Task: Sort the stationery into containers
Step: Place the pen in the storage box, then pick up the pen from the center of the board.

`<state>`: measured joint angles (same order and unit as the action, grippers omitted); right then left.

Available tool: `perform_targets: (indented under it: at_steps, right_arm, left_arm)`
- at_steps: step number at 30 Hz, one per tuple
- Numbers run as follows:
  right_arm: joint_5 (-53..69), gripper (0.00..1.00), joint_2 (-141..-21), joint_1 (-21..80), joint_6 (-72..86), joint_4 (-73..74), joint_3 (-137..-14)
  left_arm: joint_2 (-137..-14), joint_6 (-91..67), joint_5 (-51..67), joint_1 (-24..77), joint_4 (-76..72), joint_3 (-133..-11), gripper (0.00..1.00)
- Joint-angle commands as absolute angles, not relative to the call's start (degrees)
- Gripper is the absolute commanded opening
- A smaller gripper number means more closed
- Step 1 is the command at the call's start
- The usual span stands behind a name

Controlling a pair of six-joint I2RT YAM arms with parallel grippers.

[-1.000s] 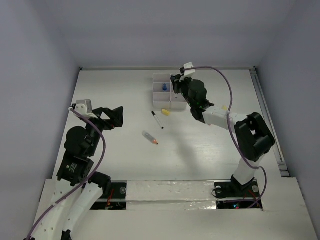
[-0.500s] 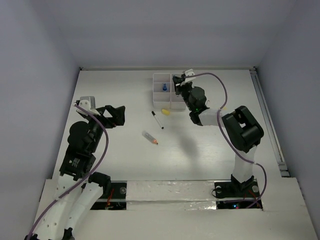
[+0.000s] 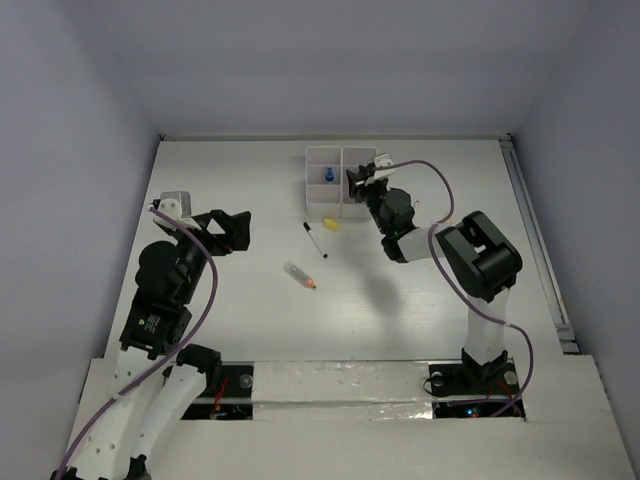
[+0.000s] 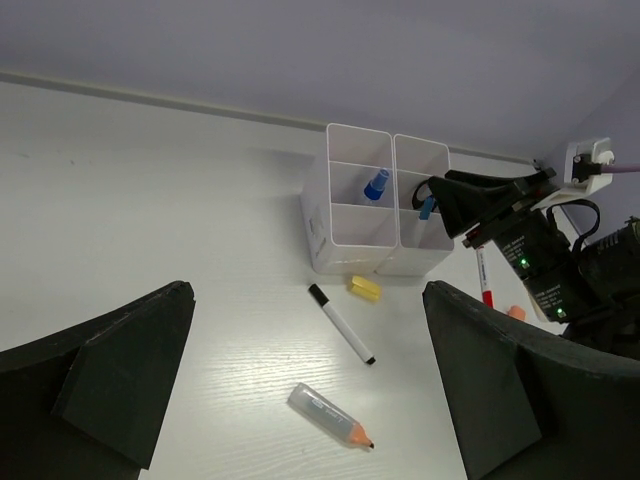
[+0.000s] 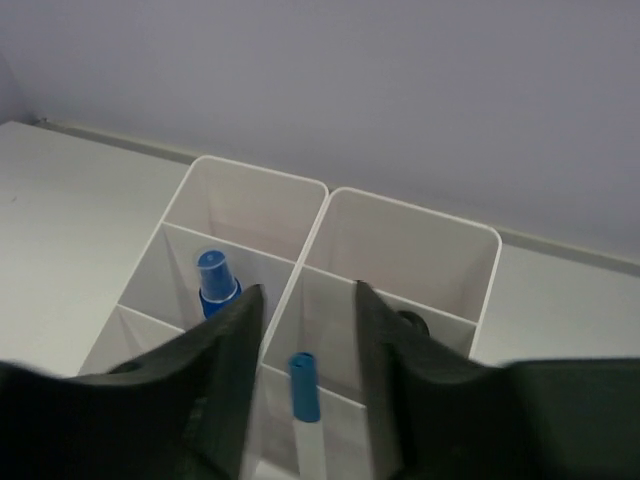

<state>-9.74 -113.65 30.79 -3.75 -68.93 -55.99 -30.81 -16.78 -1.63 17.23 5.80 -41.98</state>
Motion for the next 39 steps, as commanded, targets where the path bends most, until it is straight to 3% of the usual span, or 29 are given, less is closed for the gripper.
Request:
perform_targets:
  at_steps: [1, 4, 7, 13, 20, 24, 30, 39]
  right_arm:
    - [-10.64, 0.52, -110.75, 30.85, -3.78, -73.23, -55.28]
    - [-8.80, 0.62, -106.89, 30.85, -3.87, -68.48, -56.33]
    - [-5.73, 0.64, -101.53, 30.85, -2.55, -56.05, -57.91]
    - [2.37, 0.50, -95.36, 34.26, 3.16, -20.99, -68.54]
    - [0.35, 0.40, -102.73, 44.47, 5.18, 5.95, -79.35]
    - [-2.29, 0.40, -107.65, 45.00, 6.24, 6.59, -80.42]
    - [-5.00, 0.55, -114.34, 45.00, 3.87, 9.85, -85.42]
    - [-6.86, 0.54, -122.78, 45.00, 2.82, 10.81, -91.49]
  left_arm:
    - [-30.59, -16.44, -0.70, 16.96, 2.55, -41.66, 0.99]
    - [-30.24, -16.52, -0.53, 16.96, 2.64, -41.66, 0.99]
    - [-29.45, -16.52, -0.53, 16.96, 2.72, -41.57, 0.99]
    - [-28.39, -16.52, -0.53, 16.96, 2.64, -41.57, 0.99]
    - [-27.77, -16.61, -0.26, 16.96, 2.64, -41.48, 0.99]
    - [-27.33, -16.52, -0.26, 16.96, 2.55, -41.40, 0.99]
    - [-27.33, -16.70, -0.26, 16.96, 2.46, -41.31, 0.99]
    - [-27.60, -16.70, 1.84, 16.96, 2.29, -41.31, 0.99]
